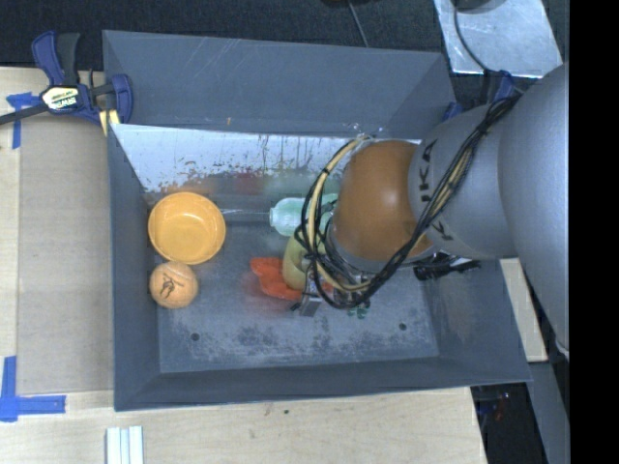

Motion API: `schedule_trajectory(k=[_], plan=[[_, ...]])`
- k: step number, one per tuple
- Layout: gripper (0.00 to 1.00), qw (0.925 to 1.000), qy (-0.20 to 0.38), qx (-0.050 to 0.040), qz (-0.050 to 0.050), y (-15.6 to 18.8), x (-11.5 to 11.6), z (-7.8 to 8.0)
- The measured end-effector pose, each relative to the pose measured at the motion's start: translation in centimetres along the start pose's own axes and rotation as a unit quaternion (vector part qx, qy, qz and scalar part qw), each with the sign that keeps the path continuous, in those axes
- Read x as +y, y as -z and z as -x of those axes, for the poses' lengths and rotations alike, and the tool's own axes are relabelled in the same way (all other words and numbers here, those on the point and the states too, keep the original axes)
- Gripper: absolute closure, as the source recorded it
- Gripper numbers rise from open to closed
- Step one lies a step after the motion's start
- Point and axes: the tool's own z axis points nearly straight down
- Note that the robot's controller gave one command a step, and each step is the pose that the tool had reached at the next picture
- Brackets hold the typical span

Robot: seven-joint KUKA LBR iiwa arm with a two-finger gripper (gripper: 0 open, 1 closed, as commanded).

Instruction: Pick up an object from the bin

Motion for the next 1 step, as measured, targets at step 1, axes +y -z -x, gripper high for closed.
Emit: schedule_trajectory(k=[1], plan=[[1.0, 1.0, 0.0, 0.0001, 0.0, 1.23, -0.02, 0.04]])
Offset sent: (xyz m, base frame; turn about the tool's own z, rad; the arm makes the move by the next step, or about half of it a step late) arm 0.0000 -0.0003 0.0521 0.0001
